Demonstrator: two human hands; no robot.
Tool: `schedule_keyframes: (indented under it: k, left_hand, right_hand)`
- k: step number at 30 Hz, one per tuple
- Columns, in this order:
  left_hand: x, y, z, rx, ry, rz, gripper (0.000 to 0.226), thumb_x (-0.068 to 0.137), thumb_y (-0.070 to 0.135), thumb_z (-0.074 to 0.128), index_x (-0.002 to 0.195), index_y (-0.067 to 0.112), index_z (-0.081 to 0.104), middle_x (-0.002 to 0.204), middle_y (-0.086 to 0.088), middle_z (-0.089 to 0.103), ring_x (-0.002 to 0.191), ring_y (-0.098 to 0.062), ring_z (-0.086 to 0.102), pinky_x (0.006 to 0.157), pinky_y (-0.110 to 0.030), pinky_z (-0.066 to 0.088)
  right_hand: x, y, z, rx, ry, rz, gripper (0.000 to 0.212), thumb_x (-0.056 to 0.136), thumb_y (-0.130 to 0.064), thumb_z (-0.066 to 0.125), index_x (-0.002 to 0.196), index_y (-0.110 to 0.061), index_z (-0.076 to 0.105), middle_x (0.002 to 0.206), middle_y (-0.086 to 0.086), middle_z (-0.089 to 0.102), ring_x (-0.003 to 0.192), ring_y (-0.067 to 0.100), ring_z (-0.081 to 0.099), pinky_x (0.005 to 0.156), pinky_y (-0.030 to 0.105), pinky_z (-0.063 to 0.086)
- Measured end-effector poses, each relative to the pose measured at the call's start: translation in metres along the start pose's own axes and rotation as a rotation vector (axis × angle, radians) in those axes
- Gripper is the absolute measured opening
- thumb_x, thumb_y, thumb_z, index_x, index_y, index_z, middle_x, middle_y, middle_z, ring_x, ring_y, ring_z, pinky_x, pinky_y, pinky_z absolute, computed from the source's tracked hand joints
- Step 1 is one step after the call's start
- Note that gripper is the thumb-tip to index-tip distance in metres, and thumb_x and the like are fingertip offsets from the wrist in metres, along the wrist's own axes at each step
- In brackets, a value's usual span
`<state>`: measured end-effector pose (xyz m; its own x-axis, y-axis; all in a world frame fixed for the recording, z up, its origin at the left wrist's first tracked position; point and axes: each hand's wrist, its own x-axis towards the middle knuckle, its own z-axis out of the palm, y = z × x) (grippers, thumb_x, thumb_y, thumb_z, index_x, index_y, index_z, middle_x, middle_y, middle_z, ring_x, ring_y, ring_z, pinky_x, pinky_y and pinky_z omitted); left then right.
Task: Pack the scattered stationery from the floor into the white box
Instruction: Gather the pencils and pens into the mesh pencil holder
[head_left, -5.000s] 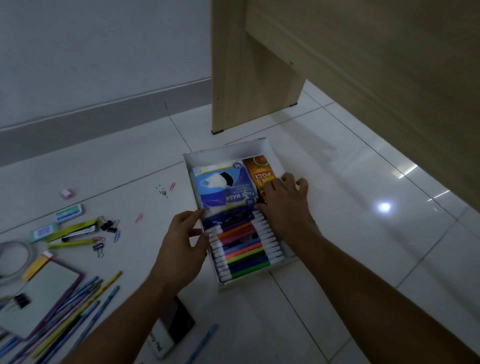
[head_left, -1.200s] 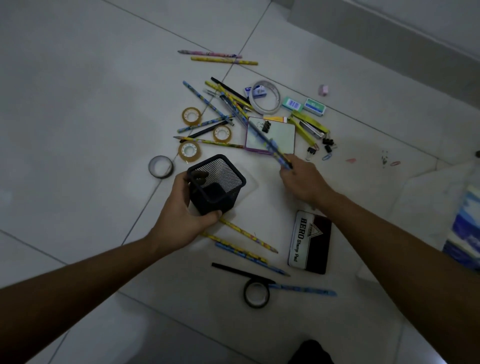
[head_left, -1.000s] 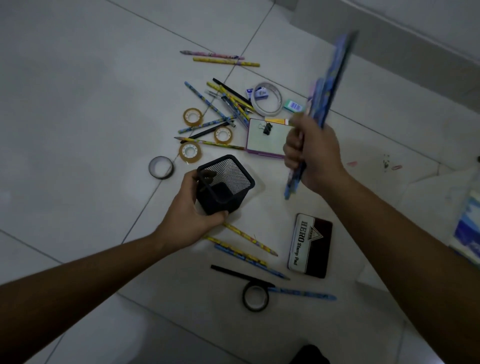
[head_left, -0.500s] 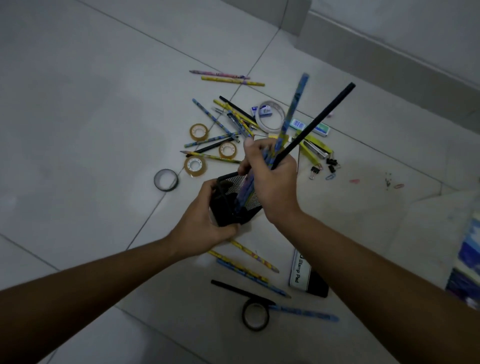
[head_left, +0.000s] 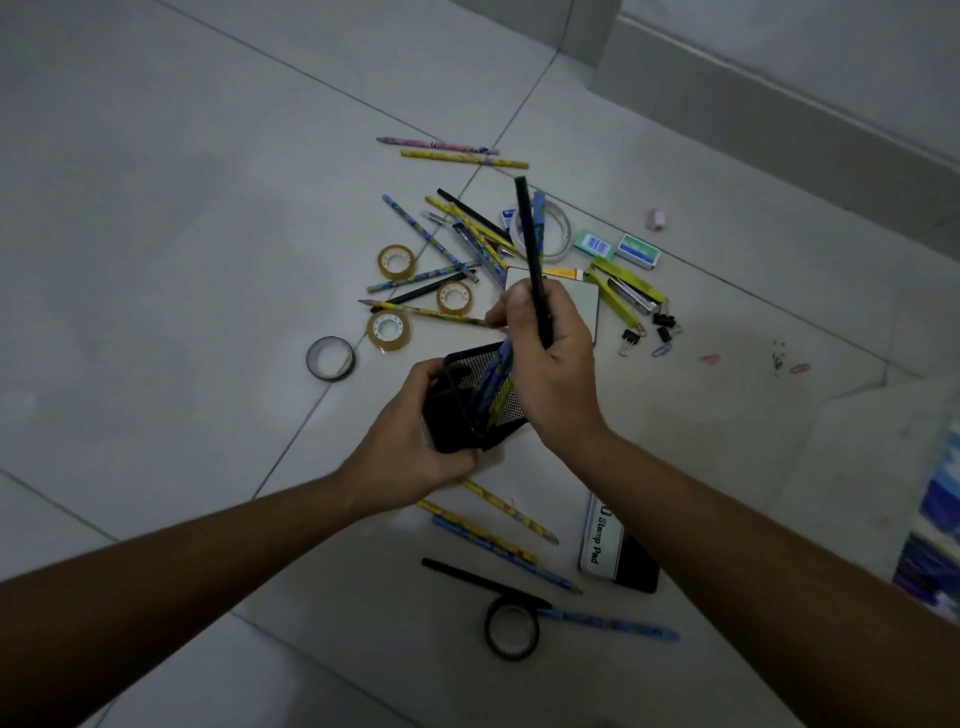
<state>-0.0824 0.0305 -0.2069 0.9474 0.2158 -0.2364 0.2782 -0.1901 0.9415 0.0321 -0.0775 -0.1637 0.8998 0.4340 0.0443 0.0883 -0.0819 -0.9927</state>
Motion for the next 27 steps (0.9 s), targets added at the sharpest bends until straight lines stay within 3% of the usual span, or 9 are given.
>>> schedule_keyframes:
  k: [3, 7, 11, 13, 17, 19, 23, 25, 27]
  left_hand:
    - [0.000, 0.001, 0.002, -0.008, 0.007, -0.009, 0.080, 0.068, 0.023, 0.078, 0.136, 0.023, 0.037, 0.129, 0.018, 0.053, 0.121, 0.003, 0.051, 0.095, -0.013, 0.045]
    - [0.002, 0.001, 0.001, -0.016, 0.015, -0.007, 0.079, 0.069, 0.013, 0.079, 0.136, 0.025, 0.037, 0.128, 0.017, 0.054, 0.121, 0.002, 0.051, 0.095, -0.017, 0.047]
    - [0.002, 0.000, 0.000, -0.034, 0.033, -0.002, 0.079, 0.069, 0.016, 0.079, 0.137, 0.023, 0.038, 0.130, 0.018, 0.053, 0.124, 0.001, 0.050, 0.099, -0.020, 0.045]
    - [0.002, 0.000, 0.000, -0.046, 0.041, 0.001, 0.078, 0.069, 0.015, 0.079, 0.136, 0.024, 0.039, 0.129, 0.020, 0.054, 0.125, 0.001, 0.049, 0.100, -0.020, 0.045]
    - [0.001, 0.001, 0.001, -0.048, 0.029, 0.004, 0.079, 0.068, 0.021, 0.078, 0.136, 0.027, 0.038, 0.130, 0.021, 0.053, 0.127, 0.000, 0.048, 0.101, -0.023, 0.045]
    - [0.001, 0.001, 0.000, -0.047, 0.023, 0.003, 0.079, 0.069, 0.018, 0.079, 0.136, 0.027, 0.038, 0.131, 0.021, 0.053, 0.127, 0.000, 0.048, 0.102, -0.023, 0.044]
    - [0.000, -0.003, -0.002, -0.050, 0.015, 0.000, 0.078, 0.071, 0.009, 0.080, 0.136, 0.024, 0.038, 0.130, 0.022, 0.054, 0.126, 0.002, 0.049, 0.101, -0.018, 0.043]
    - [0.000, -0.004, -0.002, -0.052, 0.014, -0.005, 0.078, 0.071, 0.009, 0.080, 0.136, 0.024, 0.039, 0.130, 0.022, 0.054, 0.126, 0.002, 0.049, 0.100, -0.016, 0.043]
    - [0.000, -0.005, -0.003, -0.052, 0.012, -0.006, 0.078, 0.070, 0.013, 0.080, 0.135, 0.025, 0.039, 0.131, 0.020, 0.054, 0.126, 0.001, 0.049, 0.101, -0.019, 0.043]
  right_hand:
    - [0.000, 0.003, 0.003, 0.048, 0.007, -0.008, 0.019, 0.104, -0.023, 0.032, 0.104, -0.023, 0.051, 0.091, 0.000, 0.058, 0.092, 0.015, 0.058, 0.091, 0.033, 0.049]
    - [0.001, 0.002, -0.001, -0.010, -0.001, -0.060, 0.014, 0.103, -0.020, 0.034, 0.101, -0.024, 0.047, 0.090, -0.001, 0.052, 0.083, 0.012, 0.051, 0.079, 0.016, 0.044]
    - [0.004, 0.002, -0.008, 0.030, 0.019, -0.046, 0.013, 0.103, -0.017, 0.037, 0.098, -0.022, 0.048, 0.088, 0.002, 0.049, 0.081, 0.031, 0.051, 0.074, 0.034, 0.048]
    - [0.004, 0.004, -0.009, 0.026, 0.042, -0.036, 0.013, 0.103, -0.019, 0.034, 0.101, -0.018, 0.047, 0.090, -0.002, 0.048, 0.081, 0.019, 0.049, 0.074, 0.024, 0.045]
    - [0.002, 0.007, -0.005, 0.009, 0.099, -0.030, 0.014, 0.102, -0.025, 0.032, 0.106, -0.018, 0.043, 0.099, 0.012, 0.041, 0.085, 0.011, 0.044, 0.078, 0.016, 0.040]
    - [0.004, 0.004, -0.004, 0.012, 0.141, -0.015, 0.011, 0.103, -0.022, 0.033, 0.100, -0.022, 0.043, 0.094, 0.009, 0.039, 0.077, 0.007, 0.041, 0.073, 0.015, 0.039]
    - [0.018, -0.005, -0.015, 0.059, 0.317, 0.099, 0.023, 0.105, -0.021, 0.035, 0.082, -0.020, 0.041, 0.068, -0.006, 0.038, 0.058, 0.004, 0.035, 0.056, 0.016, 0.035]
    - [0.020, -0.005, -0.021, 0.091, 0.317, 0.126, 0.033, 0.105, -0.027, 0.033, 0.073, -0.020, 0.036, 0.058, -0.010, 0.031, 0.050, 0.005, 0.027, 0.047, 0.014, 0.029]
    - [0.017, -0.001, -0.023, 0.109, 0.288, 0.146, 0.039, 0.105, -0.031, 0.029, 0.068, -0.019, 0.033, 0.055, -0.013, 0.029, 0.050, 0.006, 0.025, 0.050, 0.017, 0.027]
